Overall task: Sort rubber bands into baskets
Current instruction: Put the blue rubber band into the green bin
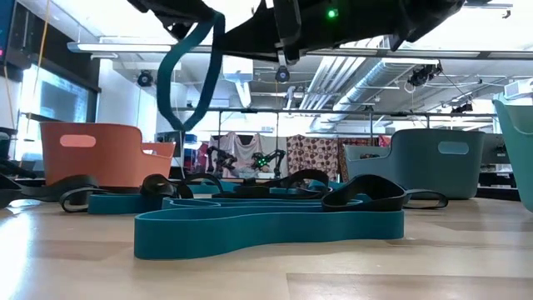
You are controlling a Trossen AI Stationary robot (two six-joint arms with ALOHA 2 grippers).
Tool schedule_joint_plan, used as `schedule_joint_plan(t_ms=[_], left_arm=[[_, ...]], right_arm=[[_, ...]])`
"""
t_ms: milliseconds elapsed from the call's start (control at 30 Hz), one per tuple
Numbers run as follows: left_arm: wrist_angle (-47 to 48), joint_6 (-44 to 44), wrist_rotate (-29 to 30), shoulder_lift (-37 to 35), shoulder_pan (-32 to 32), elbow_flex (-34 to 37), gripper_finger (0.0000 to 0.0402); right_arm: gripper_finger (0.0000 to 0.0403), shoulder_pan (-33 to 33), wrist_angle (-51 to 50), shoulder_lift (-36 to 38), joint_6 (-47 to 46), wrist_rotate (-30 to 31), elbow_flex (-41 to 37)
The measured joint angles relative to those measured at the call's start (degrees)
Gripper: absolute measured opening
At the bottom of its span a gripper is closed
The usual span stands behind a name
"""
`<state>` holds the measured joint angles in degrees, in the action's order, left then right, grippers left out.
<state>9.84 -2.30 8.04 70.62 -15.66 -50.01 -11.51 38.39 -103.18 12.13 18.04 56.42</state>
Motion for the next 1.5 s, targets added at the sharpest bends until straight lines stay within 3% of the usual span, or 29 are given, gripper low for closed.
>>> schedule_joint_plan(t_ms=[300,533,667,867,1100,1367,1500], left_arm=[[-0.72,-0.15,-0.25,-0.01,0.0,-0.01,0.0],[-0.47,-0.42,-0.08,-0.01,-0.24,0.0,0.004],[-1.14,-0.45,0.17,-0.03,-0.24,0.78,0.0077],[-16.08,-0.59,0.21,-0.05,-0.52,7.89,0.0117],[-28.2,-0.56,0.26,-0.21,-0.48,13.85,0.0124],[-32.27,-2.55,0.23,-0.25,-0.48,18.05,0.0124],[-34.1,-4.03,0.15,-0.25,-0.48,19.54,0.0124]], right_arm=[[0.0007,-0.11,0.41,-0.02,2.53,0.0,0.04],[0.0002,-0.84,-0.15,0.37,1.9,0.06,0.07],[0.0002,-1.84,-4.34,2.23,1.38,3.9,0.08],[0.0001,-3.4,-13.27,6.73,-0.89,7.32,0.11],[0.0001,-5.0,-23.46,11.63,-4.89,9.53,0.11],[0.0,-10.55,-37.19,19.08,-11.32,18.35,0.13],[0.0,-14.1,-45.0,22.84,-18.28,19.66,0.13]])
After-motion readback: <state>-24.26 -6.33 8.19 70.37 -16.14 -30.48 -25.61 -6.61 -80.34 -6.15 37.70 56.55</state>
